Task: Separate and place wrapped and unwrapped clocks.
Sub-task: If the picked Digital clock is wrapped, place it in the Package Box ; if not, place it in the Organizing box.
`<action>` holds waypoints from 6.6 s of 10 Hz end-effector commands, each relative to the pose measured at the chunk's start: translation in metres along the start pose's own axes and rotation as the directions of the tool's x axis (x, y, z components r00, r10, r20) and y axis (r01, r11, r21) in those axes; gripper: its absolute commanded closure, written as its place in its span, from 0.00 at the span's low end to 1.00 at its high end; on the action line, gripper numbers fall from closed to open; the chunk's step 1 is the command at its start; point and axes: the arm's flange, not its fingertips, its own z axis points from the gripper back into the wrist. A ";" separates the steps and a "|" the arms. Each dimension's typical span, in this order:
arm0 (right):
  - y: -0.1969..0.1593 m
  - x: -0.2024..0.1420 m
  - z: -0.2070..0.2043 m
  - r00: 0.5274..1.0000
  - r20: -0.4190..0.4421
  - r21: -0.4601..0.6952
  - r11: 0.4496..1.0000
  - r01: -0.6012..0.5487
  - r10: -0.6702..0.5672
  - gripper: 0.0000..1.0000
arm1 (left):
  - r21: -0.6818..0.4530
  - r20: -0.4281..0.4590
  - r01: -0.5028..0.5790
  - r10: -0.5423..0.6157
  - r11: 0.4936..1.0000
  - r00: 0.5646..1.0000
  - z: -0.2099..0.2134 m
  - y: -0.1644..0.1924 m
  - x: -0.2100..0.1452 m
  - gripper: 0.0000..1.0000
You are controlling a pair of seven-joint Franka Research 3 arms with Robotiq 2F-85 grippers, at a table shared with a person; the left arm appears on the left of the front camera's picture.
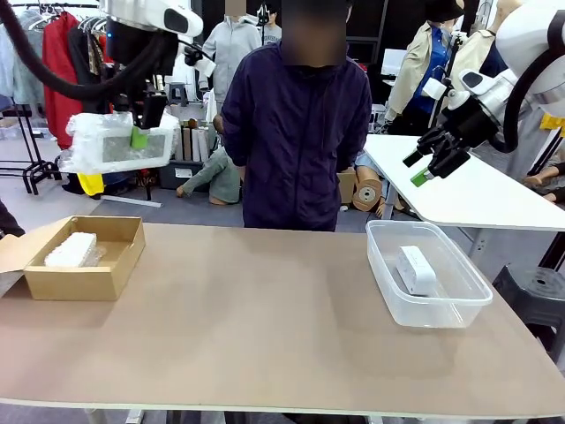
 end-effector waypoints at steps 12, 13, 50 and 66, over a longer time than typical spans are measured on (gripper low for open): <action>-0.001 0.001 0.001 1.000 0.002 0.000 1.000 -0.003 0.003 0.00 | 0.063 0.117 -0.205 0.197 0.977 0.973 -0.019 0.014 -0.023 1.00; -0.001 0.001 0.001 1.000 0.002 0.000 1.000 -0.003 0.003 0.00 | 0.069 0.115 -0.216 0.207 0.974 0.972 -0.026 0.010 -0.021 1.00; -0.001 0.001 0.001 1.000 0.002 0.000 1.000 -0.003 0.003 0.00 | -0.136 -0.077 -0.638 0.634 0.758 0.769 -0.369 0.176 0.044 1.00; -0.001 0.001 0.001 1.000 0.002 0.000 1.000 -0.003 0.003 0.00 | -0.148 -0.071 -0.663 0.661 0.734 0.747 -0.323 0.163 0.033 0.00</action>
